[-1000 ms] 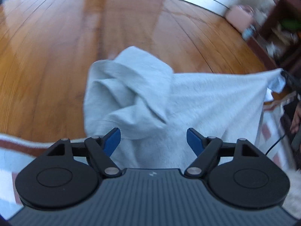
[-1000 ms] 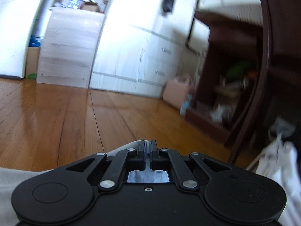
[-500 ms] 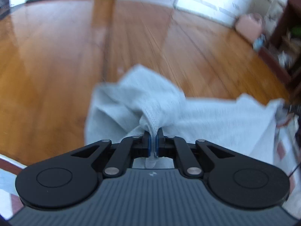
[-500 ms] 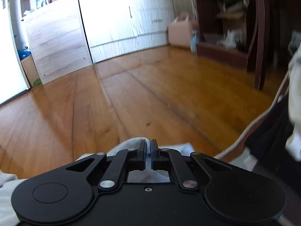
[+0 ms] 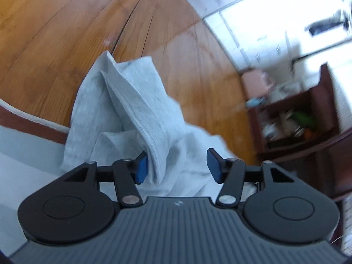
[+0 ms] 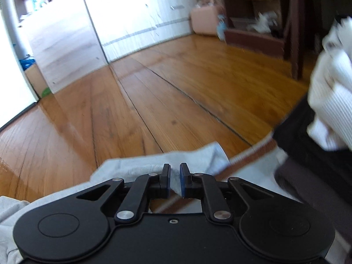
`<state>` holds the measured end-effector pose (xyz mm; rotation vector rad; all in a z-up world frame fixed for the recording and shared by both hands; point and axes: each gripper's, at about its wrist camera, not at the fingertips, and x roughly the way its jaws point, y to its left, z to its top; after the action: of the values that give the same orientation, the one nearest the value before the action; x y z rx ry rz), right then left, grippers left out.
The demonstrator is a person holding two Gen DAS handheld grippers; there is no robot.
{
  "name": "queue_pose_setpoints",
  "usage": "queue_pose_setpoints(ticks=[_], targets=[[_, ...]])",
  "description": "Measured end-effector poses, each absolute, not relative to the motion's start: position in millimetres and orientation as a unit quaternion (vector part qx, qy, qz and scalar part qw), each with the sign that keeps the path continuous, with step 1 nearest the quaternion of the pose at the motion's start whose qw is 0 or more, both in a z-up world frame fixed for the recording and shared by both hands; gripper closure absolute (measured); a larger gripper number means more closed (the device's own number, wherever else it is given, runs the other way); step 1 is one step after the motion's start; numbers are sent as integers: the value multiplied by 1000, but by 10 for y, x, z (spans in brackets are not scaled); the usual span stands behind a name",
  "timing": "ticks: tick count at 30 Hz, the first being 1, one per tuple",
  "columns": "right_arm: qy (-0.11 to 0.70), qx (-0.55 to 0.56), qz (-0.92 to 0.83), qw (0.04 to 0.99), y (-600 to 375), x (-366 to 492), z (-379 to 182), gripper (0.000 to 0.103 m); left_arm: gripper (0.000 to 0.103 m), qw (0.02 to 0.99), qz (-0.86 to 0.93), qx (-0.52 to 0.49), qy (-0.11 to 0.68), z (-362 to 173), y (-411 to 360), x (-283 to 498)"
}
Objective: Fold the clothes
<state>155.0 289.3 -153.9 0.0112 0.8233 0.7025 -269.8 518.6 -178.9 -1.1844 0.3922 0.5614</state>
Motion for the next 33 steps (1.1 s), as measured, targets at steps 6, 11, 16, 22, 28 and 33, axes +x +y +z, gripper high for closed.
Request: queue_pose_setpoints(ticks=[6, 11, 16, 22, 28, 33], targets=[[457, 104, 378, 798, 2797, 1635, -1648, 60, 34, 796, 320, -431, 278, -1654, 4954, -2436], [525, 204, 418, 712, 2923, 1655, -1882, 42, 45, 789, 356, -323, 382, -1805, 4938, -2113], [523, 200, 422, 713, 3141, 1688, -2056, 34, 96, 805, 383, -254, 375, -1736, 4968, -1991], [500, 167, 431, 732, 3357, 1695, -2063, 92, 97, 821, 440, -203, 304, -1400, 4876, -2158], [411, 117, 503, 751, 3050, 1256, -1450, 92, 97, 830, 486, -180, 206, -861, 4471, -2565], [314, 57, 573, 755, 2572, 738, -684, 92, 98, 816, 510, -201, 182, -715, 3879, -2893]])
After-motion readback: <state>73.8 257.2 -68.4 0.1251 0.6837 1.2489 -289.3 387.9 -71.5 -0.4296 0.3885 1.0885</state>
